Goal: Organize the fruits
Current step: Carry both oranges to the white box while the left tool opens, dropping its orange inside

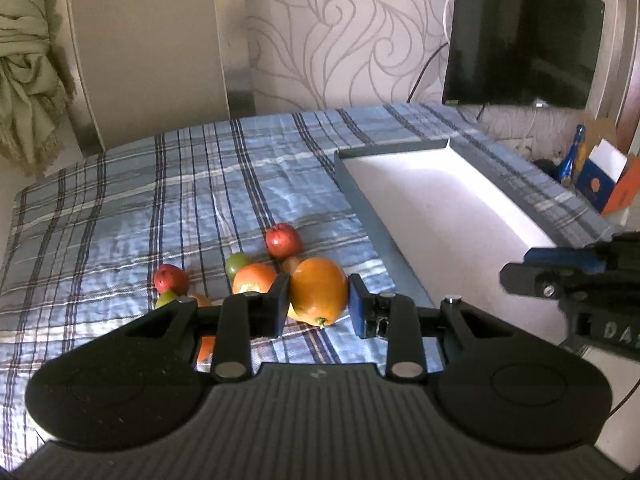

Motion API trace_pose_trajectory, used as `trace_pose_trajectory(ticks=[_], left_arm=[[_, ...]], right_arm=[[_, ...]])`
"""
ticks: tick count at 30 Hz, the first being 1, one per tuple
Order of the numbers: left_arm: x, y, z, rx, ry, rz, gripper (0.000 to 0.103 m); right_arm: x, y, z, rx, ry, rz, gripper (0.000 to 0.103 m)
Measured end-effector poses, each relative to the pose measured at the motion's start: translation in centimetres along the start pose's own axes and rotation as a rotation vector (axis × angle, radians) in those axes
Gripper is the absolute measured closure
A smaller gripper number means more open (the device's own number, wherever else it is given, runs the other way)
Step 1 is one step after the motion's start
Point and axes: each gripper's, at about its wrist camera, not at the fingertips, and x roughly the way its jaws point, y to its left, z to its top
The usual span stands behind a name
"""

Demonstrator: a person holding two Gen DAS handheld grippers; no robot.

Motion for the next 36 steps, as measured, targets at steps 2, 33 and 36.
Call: trace_pose_trajectory(ticks=[2,33,36], left_arm=[[0.3,0.2,0.1,-0.006,0.0,-0.001,0.068],[-3.1,9.8,-4.3,-0.148,0.038,0.171,0.068],[-2.8,9.5,-4.0,-0.146,0.037,0.166,0.068]], right_arm=[[0.0,-0.2,0.0,0.005,-0.005,-0.003,0.077],[13.5,9.6,2.3,-0.234,0.235,0.136,0.068],[12.5,9.6,1.8,-0.251,0.205,0.132,0.068]])
